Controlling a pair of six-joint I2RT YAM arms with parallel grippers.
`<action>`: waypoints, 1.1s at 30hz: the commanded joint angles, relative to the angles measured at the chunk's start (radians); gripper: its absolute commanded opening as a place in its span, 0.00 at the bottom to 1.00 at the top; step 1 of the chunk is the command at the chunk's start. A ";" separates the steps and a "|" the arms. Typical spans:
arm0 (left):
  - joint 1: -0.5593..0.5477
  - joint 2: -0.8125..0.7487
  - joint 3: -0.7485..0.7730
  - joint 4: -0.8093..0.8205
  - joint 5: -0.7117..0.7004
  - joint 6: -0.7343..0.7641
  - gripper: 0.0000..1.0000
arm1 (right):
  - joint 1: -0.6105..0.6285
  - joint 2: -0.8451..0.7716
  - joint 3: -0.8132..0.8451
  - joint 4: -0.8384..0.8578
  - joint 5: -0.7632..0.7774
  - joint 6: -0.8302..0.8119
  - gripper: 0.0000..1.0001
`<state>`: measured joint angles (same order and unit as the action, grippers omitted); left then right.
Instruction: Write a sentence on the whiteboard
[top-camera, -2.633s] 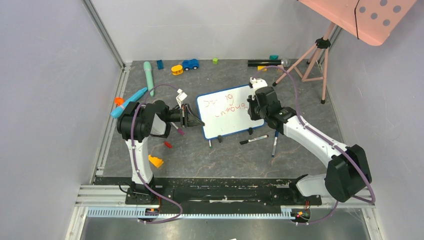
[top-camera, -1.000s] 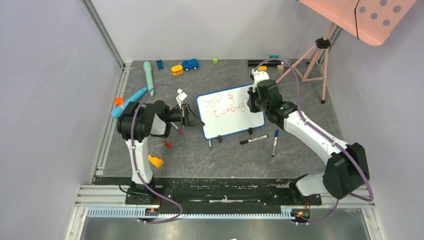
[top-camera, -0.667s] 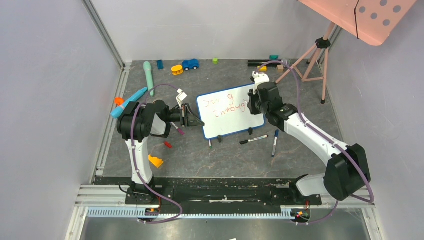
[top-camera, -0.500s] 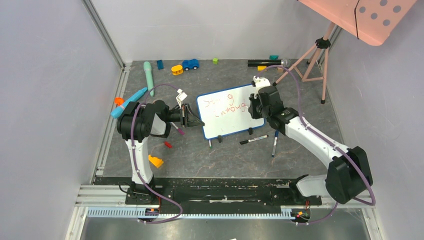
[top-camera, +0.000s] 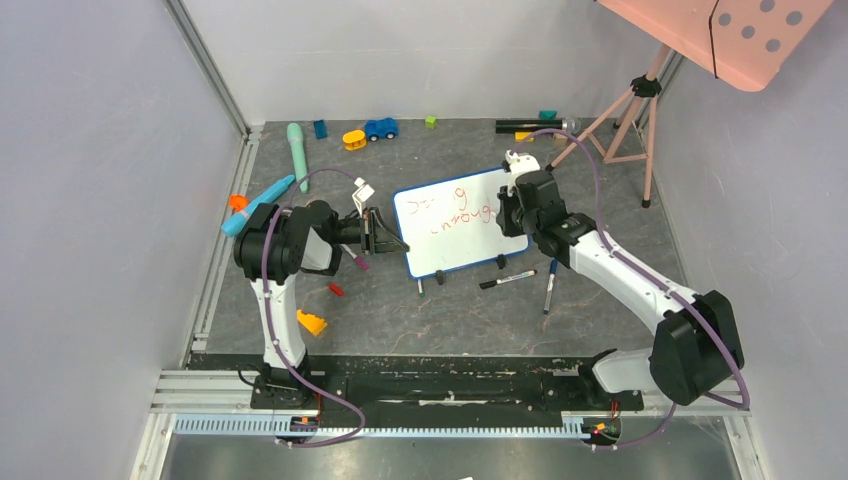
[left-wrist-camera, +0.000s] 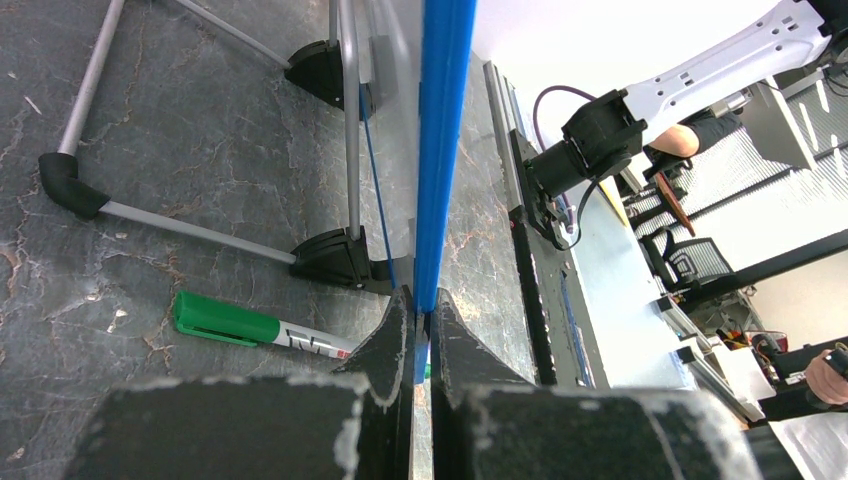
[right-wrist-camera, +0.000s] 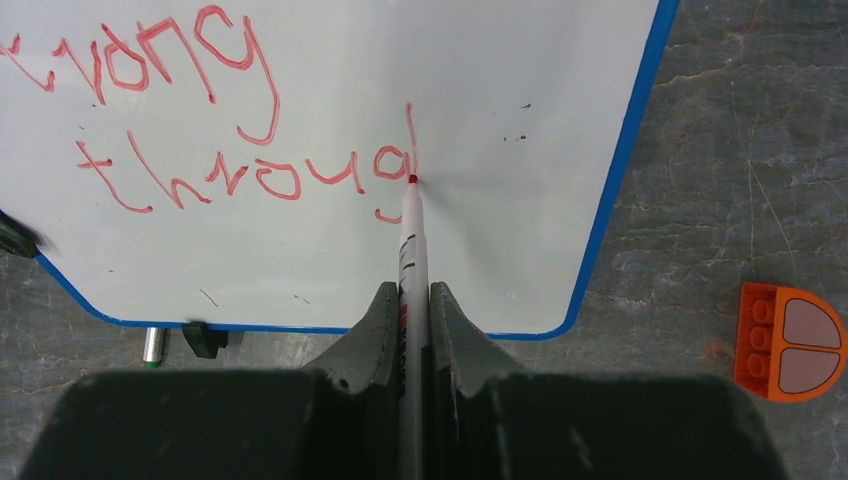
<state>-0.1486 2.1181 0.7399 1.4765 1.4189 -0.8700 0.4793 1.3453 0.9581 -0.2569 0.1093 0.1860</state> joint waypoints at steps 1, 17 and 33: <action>-0.014 0.005 0.009 0.080 0.043 -0.027 0.02 | -0.007 0.025 0.069 0.023 0.024 -0.022 0.00; -0.015 0.005 0.009 0.080 0.042 -0.026 0.02 | -0.024 0.009 0.029 0.004 0.045 -0.015 0.00; -0.014 0.005 0.010 0.080 0.044 -0.027 0.02 | -0.023 -0.031 0.001 -0.004 0.010 0.001 0.00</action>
<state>-0.1501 2.1181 0.7399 1.4765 1.4178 -0.8700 0.4637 1.3315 0.9272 -0.2535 0.1123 0.1833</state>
